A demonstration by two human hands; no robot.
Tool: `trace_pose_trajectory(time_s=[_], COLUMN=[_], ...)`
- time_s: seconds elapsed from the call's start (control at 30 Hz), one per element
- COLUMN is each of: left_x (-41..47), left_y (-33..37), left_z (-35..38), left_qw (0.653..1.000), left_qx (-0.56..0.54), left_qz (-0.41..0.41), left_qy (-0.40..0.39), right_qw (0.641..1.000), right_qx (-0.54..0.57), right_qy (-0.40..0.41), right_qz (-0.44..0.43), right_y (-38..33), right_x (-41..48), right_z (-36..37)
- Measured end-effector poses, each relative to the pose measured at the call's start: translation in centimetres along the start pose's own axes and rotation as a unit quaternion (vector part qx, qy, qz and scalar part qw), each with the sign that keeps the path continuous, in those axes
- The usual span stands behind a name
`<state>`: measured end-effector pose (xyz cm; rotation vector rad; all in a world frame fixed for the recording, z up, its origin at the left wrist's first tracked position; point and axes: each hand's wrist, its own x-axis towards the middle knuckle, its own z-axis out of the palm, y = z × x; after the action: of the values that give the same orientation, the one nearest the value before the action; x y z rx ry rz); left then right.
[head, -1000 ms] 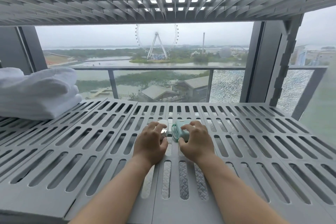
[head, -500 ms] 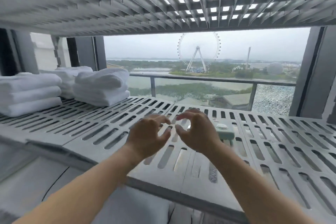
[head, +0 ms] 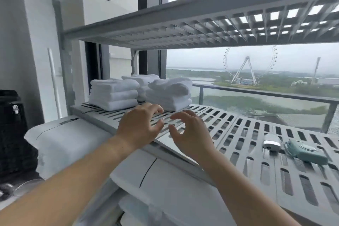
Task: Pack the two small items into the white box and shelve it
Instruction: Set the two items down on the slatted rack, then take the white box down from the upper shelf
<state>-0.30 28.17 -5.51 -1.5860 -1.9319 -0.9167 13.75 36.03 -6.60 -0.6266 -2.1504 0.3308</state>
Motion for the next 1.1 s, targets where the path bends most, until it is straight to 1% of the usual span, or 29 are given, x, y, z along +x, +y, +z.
trace_pose_trajectory(time_s=[0.1,0.33,0.6,0.73,0.87,1.1], left_x=[-0.2,-0.2,0.0,1.6,3.8,8.6], left_y=[-4.0,-14.0,-25.3,-30.3,-33.4,-38.5], left_z=[-3.2,-10.2,-16.0,-18.2,-19.0,-18.8], left_qw=[1.0,1.0,0.998,0.997,0.995,0.991], left_qx=[0.006,0.006,0.06,0.066,0.07,0.09], left_qz=[-0.004,-0.016,0.013,0.007,0.017,0.018], left_qy=[0.008,0.011,0.027,0.038,0.062,0.096], right_qw=[1.0,0.998,0.993,0.991,0.987,0.98], right_qx=[-0.006,0.025,0.055,0.059,0.048,0.034], right_qy=[0.003,0.035,0.051,0.055,0.07,0.094], right_qz=[-0.02,-0.056,-0.09,-0.108,-0.138,-0.172], right_y=[-3.5,-12.6,-21.0,-23.8,-25.8,-26.3], right_x=[1.5,6.2,11.5,15.1,18.9,25.2], right_z=[2.9,10.2,18.8,21.8,24.1,26.4])
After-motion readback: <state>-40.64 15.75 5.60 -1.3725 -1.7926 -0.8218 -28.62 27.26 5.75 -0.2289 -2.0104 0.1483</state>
